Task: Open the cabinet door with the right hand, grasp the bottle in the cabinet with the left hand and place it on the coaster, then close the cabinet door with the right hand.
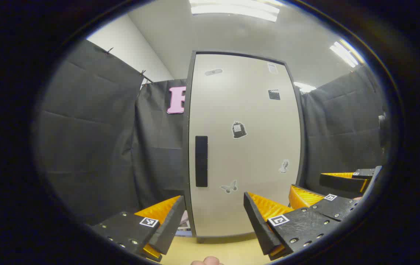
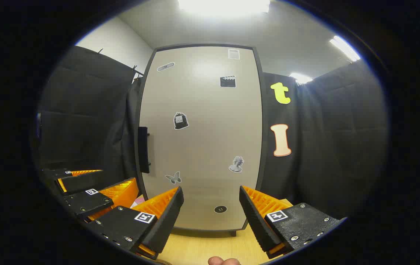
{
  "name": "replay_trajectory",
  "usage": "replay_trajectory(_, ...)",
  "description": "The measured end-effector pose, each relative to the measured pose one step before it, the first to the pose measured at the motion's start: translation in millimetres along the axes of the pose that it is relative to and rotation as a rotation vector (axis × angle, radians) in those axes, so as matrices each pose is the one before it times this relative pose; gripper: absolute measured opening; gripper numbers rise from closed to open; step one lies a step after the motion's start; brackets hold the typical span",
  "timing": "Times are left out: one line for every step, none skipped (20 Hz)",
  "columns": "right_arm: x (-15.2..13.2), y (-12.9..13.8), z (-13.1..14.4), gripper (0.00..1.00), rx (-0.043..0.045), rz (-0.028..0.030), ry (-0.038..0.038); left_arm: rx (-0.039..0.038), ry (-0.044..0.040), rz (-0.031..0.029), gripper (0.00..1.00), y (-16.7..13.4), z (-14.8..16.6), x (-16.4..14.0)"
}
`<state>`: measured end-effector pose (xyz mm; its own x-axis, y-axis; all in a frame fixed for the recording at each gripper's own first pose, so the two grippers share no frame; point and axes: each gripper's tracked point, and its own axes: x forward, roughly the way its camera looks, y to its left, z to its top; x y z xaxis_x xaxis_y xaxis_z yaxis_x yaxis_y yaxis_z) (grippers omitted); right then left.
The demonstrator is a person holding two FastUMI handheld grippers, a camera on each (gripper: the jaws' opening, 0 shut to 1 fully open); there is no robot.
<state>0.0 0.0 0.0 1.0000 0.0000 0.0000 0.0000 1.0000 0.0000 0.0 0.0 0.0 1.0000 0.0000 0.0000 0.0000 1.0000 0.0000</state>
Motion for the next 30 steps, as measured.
replay_trajectory(0.05,-1.46,1.98,0.94,0.00212,-0.00157,-0.00374,0.00459,0.00071,0.00118,0.99,-0.33,-0.05,-0.32)
replay_trajectory(0.21,-2.21,1.95,0.95,0.00308,-0.00271,-0.00476,0.00004,0.00244,0.00236,0.92,0.54,-0.31,-0.09)
replay_trajectory(0.59,-1.62,2.33,0.95,0.00568,-0.00156,-0.00617,-0.0023,0.00216,-0.00031,0.92,-0.27,-0.39,0.93)
replay_trajectory(0.42,-1.3,0.57,0.95,0.00148,-0.00113,-0.0019,-0.00043,0.00187,0.0036,0.91,0.96,0.84,0.8)
replay_trajectory(0.96,-1.84,-0.23,0.95,-0.00161,-0.00219,0.00154,0.00103,-0.00036,0.00212,0.91,1.26,-0.07,1.24)
replay_trajectory(0.68,-1.12,-0.49,0.95,-0.00015,-0.00056,0.0026,0.00417,0.00121,0.00432,0.91,1.1,0.45,0.87)
replay_trajectory(0.92,-1.24,0.04,0.95,0.0024,-0.00223,0.00248,0.00803,0.00557,-0.00106,0.91,-0.89,-0.85,0.9)
replay_trajectory(1.28,-1.02,-0.12,0.95,0.00365,-0.00086,0.00223,0.00527,0.00255,0.00004,0.92,-0.31,0.33,0.33)
replay_trajectory(0.69,-0.64,0.43,0.95,0.00357,-0.00136,0.00085,-0.00005,-0.00262,-0.00249,0.92,-1.16,0.88,1.21)
replay_trajectory(-0.1,-1.36,1.27,0.95,0.00282,-0.00309,-0.00407,0.00236,-0.00156,-0.00065,0.92,-0.12,1.86,-0.2)
replay_trajectory(0.15,-0.94,1.45,0.95,0.00038,-0.00321,-0.00304,0.00777,-0.00647,0.00913,0.92,1.84,1.31,-1.45)
replay_trajectory(0.47,-0.63,0.57,0.95,0.00033,-0.00334,-0.00235,0.00455,-0.00457,-0.00238,0.92,-0.34,2.23,-0.44)
replay_trajectory(-0.07,-0.85,0.89,0.95,0.00072,-0.0029,-0.00086,0.00196,0.00341,-0.00339,0.92,-0.88,-1.3,0.55)
replay_trajectory(-0.14,0.02,-0.24,0.95,0.00213,-0.00023,0.00158,-0.0011,0.00441,0.00001,0.92,-0.58,-0.59,0.22)
replay_trajectory(-0.71,0.55,0.73,0.95,0.00334,-0.00142,-0.00028,-0.00379,0.00218,-0.00258,0.92,0.08,-1.46,-1.29)
replay_trajectory(-0.25,-0.26,0.29,0.95,0.00184,0.00034,-0.00238,-0.0028,0.00313,0.0007,0.92,0.2,0.19,0.81)
replay_trajectory(-0.72,0.71,-0.2,0.95,-0.00349,0.00133,0.00057,-0.0054,0.00232,-0.00482,0.92,-0.75,-1.32,0.21)
replay_trajectory(-1.35,-0.42,-1.94,0.95,-0.0053,-0.00026,0.00254,-0.00174,0.00245,0.00104,0.92,0.3,-0.11,-0.02)
replay_trajectory(-0.61,0.2,-0.84,0.95,-0.00331,0.00216,0.00231,0.00063,-0.00203,0.00273,0.92,0.32,0.75,0.24)
replay_trajectory(-0.13,-0.18,-1.4,0.95,-0.00117,0.00137,0.00156,0.00076,-0.00272,-0.00088,0.92,-0.3,0.7,0.27)
replay_trajectory(-0.1,-0.92,0.12,0.95,-0.0006,-0.0026,-0.00015,0.00034,-0.00113,0.00208,0.92,0.65,-0.27,-0.08)
replay_trajectory(-0.7,-1.25,-0.45,0.95,-0.00001,-0.00133,0.00082,-0.00211,-0.00109,-0.00333,0.92,-1.24,0.33,-0.06)
replay_trajectory(0.16,-0.52,0.27,0.95,0.00121,0.0,0.00032,-0.00071,0.00005,-0.00093,0.91,0.43,0.22,-0.32)
replay_trajectory(0.3,-1.1,0.3,0.95,0.00035,-0.00043,0.00001,0.00034,-0.00166,-0.00015,0.92,-0.04,0.53,0.04)
replay_trajectory(0.14,-0.6,0.94,0.95,-0.00106,-0.00082,-0.00025,0.00117,-0.00005,-0.00127,0.92,-0.58,-0.31,-0.03)
replay_trajectory(0.54,-0.51,0.7,0.95,-0.00082,0.00043,-0.00282,0.00237,-0.00074,-0.0011,0.92,-0.32,0.54,-0.2)
replay_trajectory(1.12,-0.39,0.83,0.95,-0.00054,-0.00097,-0.00129,0.00127,-0.00273,-0.00325,0.92,-0.22,0.18,-0.01)
replay_trajectory(0.3,-0.04,-0.79,0.95,0.00009,0.00179,0.00033,0.00205,-0.00116,0.00079,0.92,0.24,0.71,0.03)
replay_trajectory(0.65,0.52,-0.16,0.95,0.00011,0.00008,0.00141,0.00156,-0.00142,-0.00051,0.92,-0.91,0.23,-0.39)
replay_trajectory(0.58,-0.4,-0.55,0.95,-0.00006,0.00074,0.00108,0.00274,0.00165,0.00022,0.92,-0.48,0.46,-0.6)
